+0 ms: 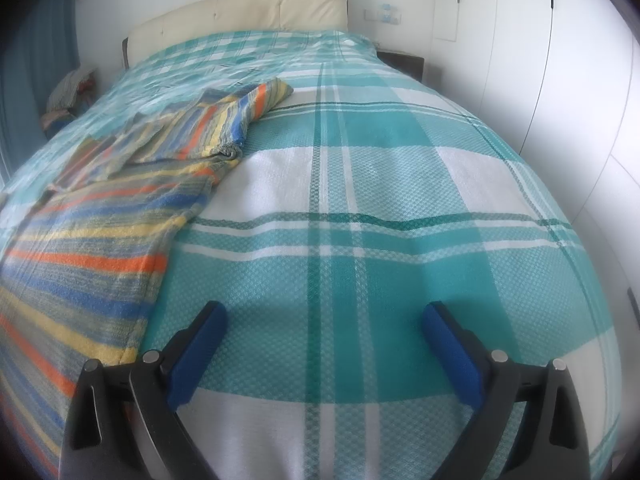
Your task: Fold small clothes
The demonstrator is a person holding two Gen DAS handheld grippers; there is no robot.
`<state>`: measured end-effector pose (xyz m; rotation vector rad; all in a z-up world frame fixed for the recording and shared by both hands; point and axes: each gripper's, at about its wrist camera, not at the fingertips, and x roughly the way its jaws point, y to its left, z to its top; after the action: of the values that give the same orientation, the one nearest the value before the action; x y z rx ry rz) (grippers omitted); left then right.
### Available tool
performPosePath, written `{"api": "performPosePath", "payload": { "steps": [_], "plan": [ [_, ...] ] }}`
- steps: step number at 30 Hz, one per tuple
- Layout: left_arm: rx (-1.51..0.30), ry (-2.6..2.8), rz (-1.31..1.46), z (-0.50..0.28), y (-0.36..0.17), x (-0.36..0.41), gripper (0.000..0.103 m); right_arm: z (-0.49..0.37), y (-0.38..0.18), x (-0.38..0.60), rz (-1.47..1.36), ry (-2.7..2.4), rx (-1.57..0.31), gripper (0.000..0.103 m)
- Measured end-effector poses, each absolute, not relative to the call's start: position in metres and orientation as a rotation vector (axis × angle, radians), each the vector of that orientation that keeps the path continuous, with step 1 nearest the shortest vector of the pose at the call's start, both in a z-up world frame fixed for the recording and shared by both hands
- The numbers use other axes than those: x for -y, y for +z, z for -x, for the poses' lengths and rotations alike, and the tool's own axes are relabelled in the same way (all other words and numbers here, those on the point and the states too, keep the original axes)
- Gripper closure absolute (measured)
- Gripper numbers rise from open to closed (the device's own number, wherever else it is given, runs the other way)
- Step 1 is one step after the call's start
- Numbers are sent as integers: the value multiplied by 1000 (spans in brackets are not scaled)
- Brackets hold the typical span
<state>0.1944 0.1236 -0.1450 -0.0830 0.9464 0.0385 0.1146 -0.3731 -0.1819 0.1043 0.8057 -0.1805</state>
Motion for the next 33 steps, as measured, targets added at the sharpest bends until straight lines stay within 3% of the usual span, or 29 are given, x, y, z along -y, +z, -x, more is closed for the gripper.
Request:
{"api": "performPosePath", "payload": {
  "steps": [33],
  "plan": [
    [-948, 83, 26, -195, -155, -117, 0, -115, -182, 372, -101, -183, -809, 5]
  ]
}}
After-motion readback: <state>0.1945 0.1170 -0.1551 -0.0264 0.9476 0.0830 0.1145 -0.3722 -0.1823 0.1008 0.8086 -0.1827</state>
